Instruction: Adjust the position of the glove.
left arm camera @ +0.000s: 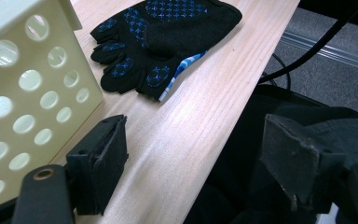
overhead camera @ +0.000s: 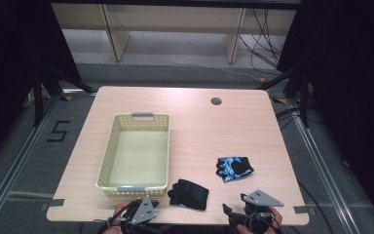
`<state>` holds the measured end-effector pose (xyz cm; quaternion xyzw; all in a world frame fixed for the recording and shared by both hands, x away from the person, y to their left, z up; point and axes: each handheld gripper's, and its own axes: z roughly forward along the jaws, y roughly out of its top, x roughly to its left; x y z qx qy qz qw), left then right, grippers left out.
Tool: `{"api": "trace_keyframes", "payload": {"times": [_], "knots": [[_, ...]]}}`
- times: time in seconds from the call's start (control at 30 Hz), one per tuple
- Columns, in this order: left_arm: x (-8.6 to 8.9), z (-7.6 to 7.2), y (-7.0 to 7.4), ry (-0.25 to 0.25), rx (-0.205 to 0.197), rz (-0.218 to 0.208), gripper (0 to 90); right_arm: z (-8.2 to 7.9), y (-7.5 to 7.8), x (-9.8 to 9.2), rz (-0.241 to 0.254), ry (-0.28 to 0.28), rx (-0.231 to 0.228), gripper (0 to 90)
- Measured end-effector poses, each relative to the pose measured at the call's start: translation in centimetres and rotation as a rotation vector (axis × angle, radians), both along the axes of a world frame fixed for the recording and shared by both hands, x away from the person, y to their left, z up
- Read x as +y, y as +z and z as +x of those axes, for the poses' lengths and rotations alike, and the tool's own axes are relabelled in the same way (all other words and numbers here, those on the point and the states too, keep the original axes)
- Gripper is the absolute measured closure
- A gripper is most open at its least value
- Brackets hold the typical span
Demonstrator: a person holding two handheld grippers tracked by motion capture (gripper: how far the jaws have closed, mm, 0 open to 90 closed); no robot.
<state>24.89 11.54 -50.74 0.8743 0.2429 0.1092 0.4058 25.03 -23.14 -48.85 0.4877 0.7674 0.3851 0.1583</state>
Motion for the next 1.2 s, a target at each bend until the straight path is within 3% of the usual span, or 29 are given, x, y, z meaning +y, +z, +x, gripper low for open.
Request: {"api": "trace_keyframes", "payload": {"times": [0.17, 0.3, 0.33, 0.43, 0.47, 0.5, 0.53, 0.57, 0.6, 0.63, 0.7, 0.73, 0.77, 0.83, 0.9, 0.93, 0.97, 1.07, 1.13, 1.17, 1.2], "knots": [[-0.1, 0.1, 0.0, -0.007, -0.005, 0.002, 22.2, 0.1, -0.1, 0.0, 0.013, 0.013, -0.004, 28.2], [-0.2, 0.1, 0.2, -0.004, -0.014, 0.002, 23.7, 0.0, 0.0, 0.2, -0.014, 0.03, -0.001, 30.1], [-0.4, 0.2, 0.4, -0.01, -0.029, -0.015, 24.4, 0.0, 0.1, 0.2, -0.021, 0.031, -0.002, 30.7], [-0.5, 0.6, 0.9, -0.028, -0.06, 0.006, 24.8, 0.1, 0.1, 0.2, -0.022, 0.033, -0.014, 31.8], [-0.8, 0.5, 0.8, -0.006, -0.043, -0.029, 25.3, 0.1, 0.0, 0.2, -0.023, 0.036, -0.018, 32.0], [-0.7, 0.7, 1.0, -0.03, -0.054, -0.011, 25.7, 0.2, 0.0, 0.2, -0.008, 0.033, -0.016, 32.3], [-0.9, 0.8, 0.9, -0.022, -0.051, -0.014, 26.3, 0.2, 0.1, 0.2, -0.003, 0.031, -0.007, 33.1], [-1.3, 0.6, 0.7, -0.004, -0.031, -0.057, 26.7, 0.3, 0.1, 0.1, 0.004, 0.034, -0.013, 33.5], [-1.2, 0.8, 0.9, -0.032, -0.042, -0.016, 27.0, 0.3, 0.2, 0.1, 0.002, 0.032, -0.024, 34.0], [-1.5, 0.8, 0.7, -0.032, -0.024, -0.04, 27.3, 0.4, 0.3, 0.1, 0.007, 0.035, -0.015, 34.9], [-1.7, 0.8, 0.7, -0.028, -0.037, -0.032, 27.7, 0.5, 0.3, 0.2, 0.011, 0.038, -0.01, 37.1], [-1.8, 1.0, 0.8, -0.049, -0.041, -0.017, 27.7, 0.7, 0.3, 0.2, -0.004, 0.048, -0.029, 38.5], [-2.0, 1.1, 0.7, -0.038, -0.039, -0.03, 29.3, 0.7, 0.3, 0.4, -0.005, 0.061, -0.022, 38.5], [-2.4, 1.2, 0.7, -0.044, -0.007, -0.04, 30.2, 0.6, 0.3, 0.5, 0.002, 0.062, -0.021, 38.9], [-2.4, 1.4, 0.8, -0.05, -0.044, -0.013, 30.5, 0.8, 0.3, 0.5, 0.017, 0.06, -0.028, 39.2], [-2.4, 1.5, 0.9, -0.05, -0.046, -0.01, 30.5, 0.8, 0.3, 0.5, 0.006, 0.054, -0.037, 39.2], [-2.6, 1.5, 0.8, -0.026, -0.046, -0.04, 30.5, 0.9, 0.3, 0.5, -0.004, 0.06, -0.044, 39.2], [-2.8, 1.8, 0.7, -0.052, -0.031, -0.019, 32.8, 0.8, 0.3, 0.8, 0.012, 0.063, -0.03, 39.2], [-3.1, 1.8, 0.5, -0.048, -0.047, -0.013, 34.3, 0.8, 0.3, 0.8, 0.0, 0.054, -0.038, 39.2], [-3.3, 1.8, 0.4, -0.035, -0.034, -0.02, 34.9, 0.8, 0.3, 0.8, -0.007, 0.058, -0.045, 39.2], [-3.3, 1.9, 0.5, -0.063, -0.049, 0.007, 35.3, 0.8, 0.2, 0.9, 0.011, 0.066, -0.032, 39.3]]}}
